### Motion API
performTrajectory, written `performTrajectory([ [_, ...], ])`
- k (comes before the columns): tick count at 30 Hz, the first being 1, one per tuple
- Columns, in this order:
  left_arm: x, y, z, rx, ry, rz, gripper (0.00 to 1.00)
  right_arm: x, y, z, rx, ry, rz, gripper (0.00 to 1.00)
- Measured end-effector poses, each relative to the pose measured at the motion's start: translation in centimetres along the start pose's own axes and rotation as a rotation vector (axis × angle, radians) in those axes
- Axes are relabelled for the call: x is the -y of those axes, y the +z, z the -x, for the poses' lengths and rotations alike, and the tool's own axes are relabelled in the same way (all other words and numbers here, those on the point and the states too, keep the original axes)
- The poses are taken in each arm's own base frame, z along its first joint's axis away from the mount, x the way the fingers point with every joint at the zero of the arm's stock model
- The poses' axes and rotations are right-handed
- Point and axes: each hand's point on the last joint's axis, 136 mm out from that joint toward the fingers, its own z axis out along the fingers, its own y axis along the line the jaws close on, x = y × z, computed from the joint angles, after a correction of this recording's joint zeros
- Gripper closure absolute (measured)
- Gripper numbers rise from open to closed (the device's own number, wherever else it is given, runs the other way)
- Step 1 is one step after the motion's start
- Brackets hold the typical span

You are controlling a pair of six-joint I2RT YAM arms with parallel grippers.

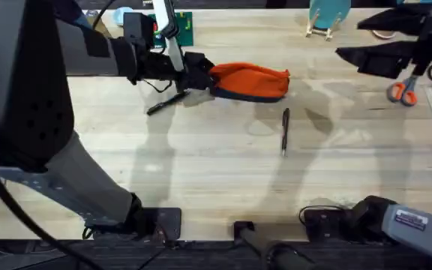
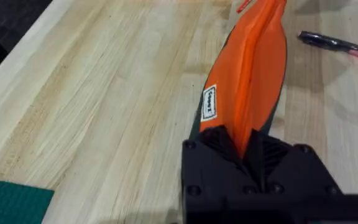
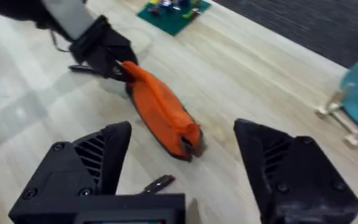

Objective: Unzip the bag, pick up the pens from the table one at a time and place them inside, then zip the bag closed.

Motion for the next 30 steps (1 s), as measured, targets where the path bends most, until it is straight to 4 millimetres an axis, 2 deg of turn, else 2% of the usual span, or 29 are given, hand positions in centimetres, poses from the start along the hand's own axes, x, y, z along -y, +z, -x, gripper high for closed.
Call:
performTrajectory([
  [6, 0.0, 0.0, 0.0, 0.001, 0.002, 0.001, 0.959, -0.2, 1.3, -2.3, -0.007, -0.002, 0.105, 0.007],
  [14, -0.2, 0.0, 0.1, 0.004, 0.013, 0.007, 0.959, 1.0, 2.7, -4.8, -0.019, -0.117, 0.154, 0.007],
  [23, -0.2, 0.0, 0.1, 0.004, 0.014, 0.007, 0.959, 2.2, 4.9, -8.8, -0.033, -0.201, 0.226, 0.006],
  [30, -0.2, 0.0, 0.1, 0.004, 0.013, 0.007, 0.959, 2.3, 5.8, -10.1, -0.031, -0.258, 0.261, 0.006],
])
